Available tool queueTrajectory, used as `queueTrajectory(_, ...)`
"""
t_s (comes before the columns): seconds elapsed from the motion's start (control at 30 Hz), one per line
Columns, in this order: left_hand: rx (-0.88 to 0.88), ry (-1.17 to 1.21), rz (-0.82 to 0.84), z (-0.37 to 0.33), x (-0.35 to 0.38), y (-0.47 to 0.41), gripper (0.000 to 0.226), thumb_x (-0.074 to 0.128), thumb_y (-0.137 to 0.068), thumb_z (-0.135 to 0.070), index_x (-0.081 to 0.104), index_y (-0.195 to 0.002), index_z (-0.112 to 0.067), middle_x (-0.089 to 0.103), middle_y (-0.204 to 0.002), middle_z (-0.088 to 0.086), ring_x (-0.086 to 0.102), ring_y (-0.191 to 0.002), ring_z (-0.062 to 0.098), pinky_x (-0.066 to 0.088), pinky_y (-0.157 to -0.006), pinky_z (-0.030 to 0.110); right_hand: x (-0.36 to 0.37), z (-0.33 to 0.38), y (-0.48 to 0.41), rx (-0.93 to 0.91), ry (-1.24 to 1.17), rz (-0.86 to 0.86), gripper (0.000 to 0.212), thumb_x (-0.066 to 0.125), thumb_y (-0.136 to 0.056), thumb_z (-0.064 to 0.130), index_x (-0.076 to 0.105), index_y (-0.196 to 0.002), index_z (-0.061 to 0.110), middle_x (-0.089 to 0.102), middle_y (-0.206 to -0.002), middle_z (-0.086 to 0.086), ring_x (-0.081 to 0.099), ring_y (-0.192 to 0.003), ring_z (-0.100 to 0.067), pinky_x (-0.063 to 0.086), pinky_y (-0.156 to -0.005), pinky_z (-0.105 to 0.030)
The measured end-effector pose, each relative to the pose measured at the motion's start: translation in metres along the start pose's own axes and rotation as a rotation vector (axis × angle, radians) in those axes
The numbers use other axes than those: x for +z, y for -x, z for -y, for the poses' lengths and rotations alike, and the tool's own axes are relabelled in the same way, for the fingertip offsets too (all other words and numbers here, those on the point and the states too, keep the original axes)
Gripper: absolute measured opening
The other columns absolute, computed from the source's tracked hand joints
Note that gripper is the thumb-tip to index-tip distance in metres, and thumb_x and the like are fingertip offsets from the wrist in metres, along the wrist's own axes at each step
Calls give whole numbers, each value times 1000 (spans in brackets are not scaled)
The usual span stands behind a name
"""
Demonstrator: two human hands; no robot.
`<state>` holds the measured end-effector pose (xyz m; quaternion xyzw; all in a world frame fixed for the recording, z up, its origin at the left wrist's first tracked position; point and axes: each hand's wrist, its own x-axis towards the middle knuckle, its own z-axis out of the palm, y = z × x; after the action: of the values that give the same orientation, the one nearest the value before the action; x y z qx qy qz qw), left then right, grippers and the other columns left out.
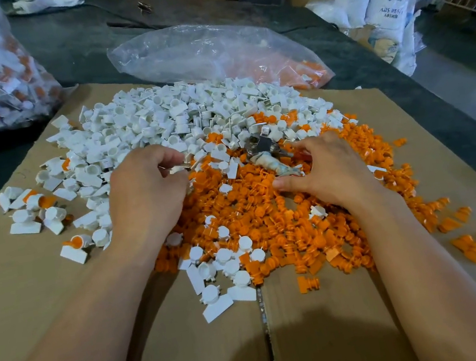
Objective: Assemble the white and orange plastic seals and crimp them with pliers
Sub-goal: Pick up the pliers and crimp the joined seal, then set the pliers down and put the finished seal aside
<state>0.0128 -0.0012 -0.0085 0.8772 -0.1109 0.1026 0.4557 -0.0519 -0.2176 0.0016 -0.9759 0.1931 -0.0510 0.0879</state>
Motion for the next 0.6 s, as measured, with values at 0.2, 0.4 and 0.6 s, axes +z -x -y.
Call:
queueTrajectory(0.2, 237, -134, 180, -4, 6, 6, 32, 59, -90, -25, 61, -122, -20, 59, -126, 3, 47, -120, 21, 31, -97, 29, -4, 4, 3, -26, -56, -80, 73, 57, -73, 64, 47, -130, 20, 43, -128, -6, 37, -122, -22, 31, -98, -35)
queueTrajectory(0.4, 405, -327, 394, -3, 14, 7, 52, 38, -95, -42, 24, -144, -36, 19, -155, -5, 9, -144, 21, 5, -114, 39, -3, 25, 10, -262, -122, -212, 42, 58, -85, 43, 58, -120, 20, 52, -122, -1, 40, -119, -18, 20, -94, -24)
queueTrajectory(0.6, 423, -527, 571, 1, 19, 7, 67, 0, -80, -59, 20, -143, -45, 3, -158, -10, -9, -144, 20, -8, -114, 47, -4, 24, 12, -273, -131, -200, 39, 58, -86, 37, 59, -120, 17, 53, -120, -2, 40, -117, -17, 23, -94, -24)
